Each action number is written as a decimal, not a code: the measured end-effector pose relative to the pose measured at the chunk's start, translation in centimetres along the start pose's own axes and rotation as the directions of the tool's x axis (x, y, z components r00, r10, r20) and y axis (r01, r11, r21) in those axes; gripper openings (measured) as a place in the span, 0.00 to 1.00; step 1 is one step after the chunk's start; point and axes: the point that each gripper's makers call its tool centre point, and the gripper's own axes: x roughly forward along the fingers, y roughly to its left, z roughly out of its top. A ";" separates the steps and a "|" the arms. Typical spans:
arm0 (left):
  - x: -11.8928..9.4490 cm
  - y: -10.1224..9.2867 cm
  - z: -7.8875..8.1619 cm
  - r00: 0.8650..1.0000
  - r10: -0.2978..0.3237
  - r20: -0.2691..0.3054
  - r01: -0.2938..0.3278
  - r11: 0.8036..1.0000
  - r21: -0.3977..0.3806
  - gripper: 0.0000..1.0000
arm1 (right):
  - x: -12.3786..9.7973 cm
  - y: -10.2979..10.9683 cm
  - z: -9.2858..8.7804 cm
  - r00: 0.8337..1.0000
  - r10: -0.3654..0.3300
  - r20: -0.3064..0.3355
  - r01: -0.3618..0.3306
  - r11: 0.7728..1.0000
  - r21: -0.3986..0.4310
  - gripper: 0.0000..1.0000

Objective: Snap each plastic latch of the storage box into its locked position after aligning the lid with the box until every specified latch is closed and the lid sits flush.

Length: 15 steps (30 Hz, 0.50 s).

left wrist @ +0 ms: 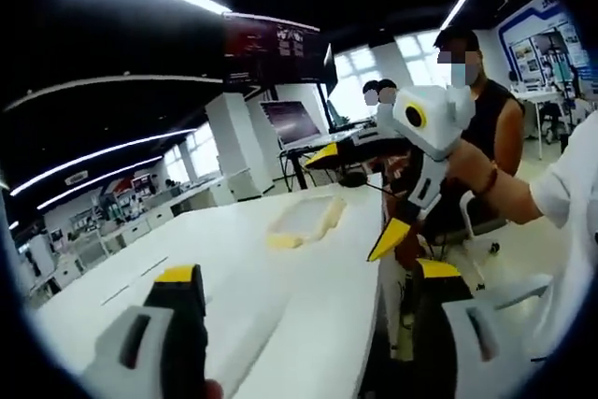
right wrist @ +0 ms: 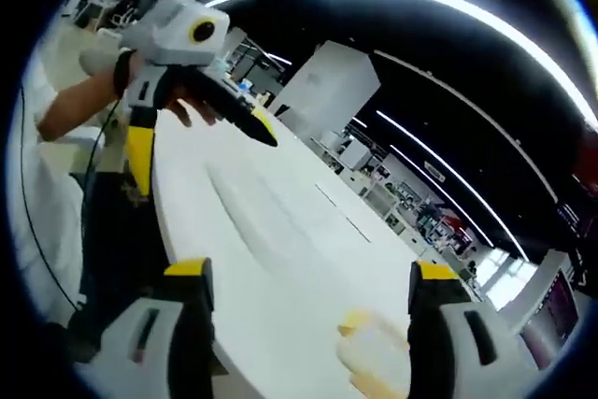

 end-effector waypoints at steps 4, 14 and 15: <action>-0.1 -0.4 0.2 1.000 -0.002 -0.007 0.002 1.000 0.011 0.91 | -0.2 -0.1 0.2 1.000 -0.004 0.012 0.004 1.000 -0.005 0.84; -0.2 -0.8 0.5 1.000 0.005 -0.031 -0.003 0.997 0.082 0.91 | -0.5 -0.3 -0.3 1.000 -0.019 -0.024 0.017 0.995 -0.094 0.84; -0.1 -0.8 0.4 0.999 0.010 -0.042 -0.005 0.995 0.102 0.91 | -0.5 -0.3 -0.3 0.999 -0.023 -0.032 0.020 0.994 -0.108 0.84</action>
